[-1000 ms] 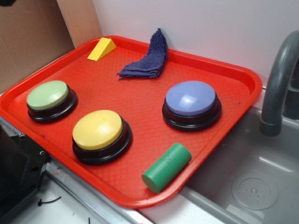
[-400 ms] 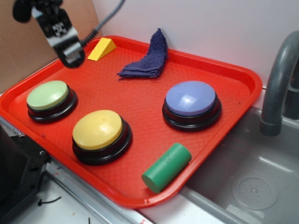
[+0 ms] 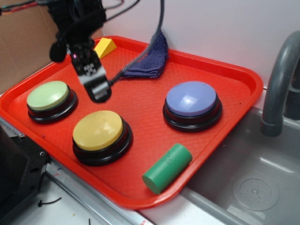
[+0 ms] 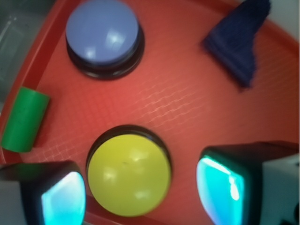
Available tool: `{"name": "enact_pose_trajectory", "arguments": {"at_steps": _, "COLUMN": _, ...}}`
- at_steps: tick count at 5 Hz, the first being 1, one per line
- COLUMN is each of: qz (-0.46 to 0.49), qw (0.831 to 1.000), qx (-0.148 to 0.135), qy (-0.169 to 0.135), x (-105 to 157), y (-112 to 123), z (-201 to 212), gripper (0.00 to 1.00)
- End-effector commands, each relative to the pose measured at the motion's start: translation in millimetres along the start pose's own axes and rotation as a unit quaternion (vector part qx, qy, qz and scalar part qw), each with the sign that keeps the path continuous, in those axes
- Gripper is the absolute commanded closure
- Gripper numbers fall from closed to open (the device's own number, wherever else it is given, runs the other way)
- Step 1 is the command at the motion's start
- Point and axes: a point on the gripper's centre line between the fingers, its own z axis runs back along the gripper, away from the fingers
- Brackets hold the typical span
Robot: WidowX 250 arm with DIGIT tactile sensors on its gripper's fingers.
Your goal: Push the yellow button.
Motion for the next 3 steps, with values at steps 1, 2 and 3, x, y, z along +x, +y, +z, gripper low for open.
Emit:
{"name": "enact_pose_trajectory", "arguments": {"at_steps": 1, "qz": -0.031, "qw": 0.999, "qx": -0.009, "qy": 0.003, "x": -2.4, "y": -14.2, "z": -35.8, "gripper": 0.00}}
{"name": "enact_pose_trajectory", "arguments": {"at_steps": 2, "qz": -0.045, "qw": 0.999, "qx": -0.009, "qy": 0.026, "x": -2.2, "y": -19.4, "z": -49.6, "gripper": 0.00}}
{"name": "enact_pose_trajectory", "arguments": {"at_steps": 3, "qz": -0.058, "qw": 0.998, "qx": -0.008, "qy": 0.032, "x": -0.2, "y": -20.4, "z": -59.8, "gripper": 0.00}}
